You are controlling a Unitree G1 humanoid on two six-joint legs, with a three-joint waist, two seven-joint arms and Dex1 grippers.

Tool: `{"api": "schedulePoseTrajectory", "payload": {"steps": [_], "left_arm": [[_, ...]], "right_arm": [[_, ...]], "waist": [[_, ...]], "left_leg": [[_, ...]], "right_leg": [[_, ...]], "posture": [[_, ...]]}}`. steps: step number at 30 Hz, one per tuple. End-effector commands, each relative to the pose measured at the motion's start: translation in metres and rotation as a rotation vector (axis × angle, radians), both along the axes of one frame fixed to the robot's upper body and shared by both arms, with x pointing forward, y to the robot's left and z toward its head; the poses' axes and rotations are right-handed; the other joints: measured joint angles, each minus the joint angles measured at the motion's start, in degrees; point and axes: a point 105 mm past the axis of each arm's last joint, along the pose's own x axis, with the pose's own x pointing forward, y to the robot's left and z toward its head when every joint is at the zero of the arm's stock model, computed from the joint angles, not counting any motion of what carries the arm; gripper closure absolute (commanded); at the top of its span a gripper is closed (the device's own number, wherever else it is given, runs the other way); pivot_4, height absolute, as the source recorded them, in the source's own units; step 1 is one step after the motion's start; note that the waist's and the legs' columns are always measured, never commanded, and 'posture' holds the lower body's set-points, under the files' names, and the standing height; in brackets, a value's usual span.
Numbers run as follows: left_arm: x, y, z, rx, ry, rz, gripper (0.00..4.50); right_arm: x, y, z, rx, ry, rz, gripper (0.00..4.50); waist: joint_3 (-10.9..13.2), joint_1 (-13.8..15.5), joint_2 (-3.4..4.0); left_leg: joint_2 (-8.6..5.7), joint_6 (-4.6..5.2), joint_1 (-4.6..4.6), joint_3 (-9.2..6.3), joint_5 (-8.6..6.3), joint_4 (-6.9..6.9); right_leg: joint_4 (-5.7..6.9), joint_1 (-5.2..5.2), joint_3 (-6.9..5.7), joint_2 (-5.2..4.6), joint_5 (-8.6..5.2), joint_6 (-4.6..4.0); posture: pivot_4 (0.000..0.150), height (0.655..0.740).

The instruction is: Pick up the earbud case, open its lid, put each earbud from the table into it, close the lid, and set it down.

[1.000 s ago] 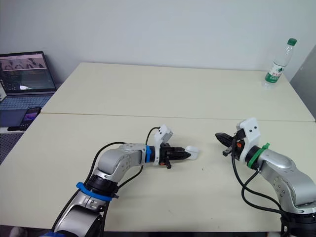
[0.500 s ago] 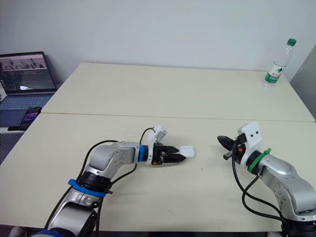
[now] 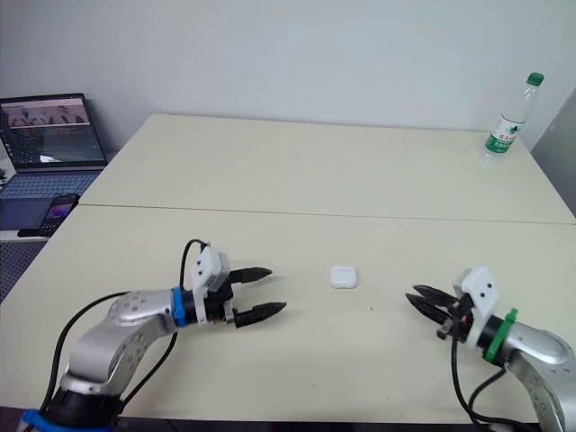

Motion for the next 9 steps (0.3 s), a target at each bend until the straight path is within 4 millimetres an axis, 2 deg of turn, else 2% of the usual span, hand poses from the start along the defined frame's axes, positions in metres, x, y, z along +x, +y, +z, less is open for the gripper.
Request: {"api": "schedulePoseTrajectory", "payload": {"steps": [1, 4, 6, 7, 9], "left_arm": [[-0.011, 0.004, 0.001, 0.067, -0.103, 0.008, 0.0], [-0.019, 0.009, -0.016, 0.125, -0.102, 0.014, 0.0], [-0.02, 0.009, -0.02, 0.128, -0.106, 0.024, 0.0], [-0.018, 0.01, -0.022, 0.146, -0.115, 0.036, 0.0], [-0.018, 0.011, -0.025, 0.152, -0.107, 0.045, 0.0]], "right_arm": [[-0.004, -0.013, 0.002, -0.082, -0.063, 0.032, 2.12], [-0.012, -0.022, -0.019, -0.167, -0.046, 0.081, 0.94], [-0.015, -0.029, -0.03, -0.203, -0.051, 0.088, 0.24], [-0.014, -0.03, -0.031, -0.192, -0.06, 0.077, 0.02], [-0.011, -0.032, -0.028, -0.141, -0.077, 0.044, 0.02]], "waist": [[0.0, 0.0, 0.01], [0.0, 0.0, 0.01], [0.0, 0.0, 0.02], [0.0, 0.0, 0.01], [0.0, 0.0, 0.01]], "left_leg": [[0.02, 0.0, 0.15, 0.03, 0.0, 0.0], [0.05, 0.0, 0.25, 0.04, 0.0, -0.01], [0.05, 0.0, 0.24, 0.05, 0.0, -0.01], [0.03, 0.0, 0.24, 0.09, 0.0, -0.01], [0.04, 0.0, 0.23, 0.1, 0.0, -0.01]], "right_leg": [[0.04, 0.1, 0.0, 0.0, -0.11, 0.12], [0.11, 0.14, -0.02, 0.01, -0.17, 0.1], [0.11, 0.13, -0.02, 0.01, -0.18, 0.08], [0.11, 0.13, 0.0, 0.01, -0.18, 0.08], [0.11, 0.13, 0.03, 0.01, -0.17, 0.08]], "posture": [[0.15, 0.7389], [0.15, 0.7389], [0.15, 0.7389], [0.15, 0.7389], [0.15, 0.7389]]}}
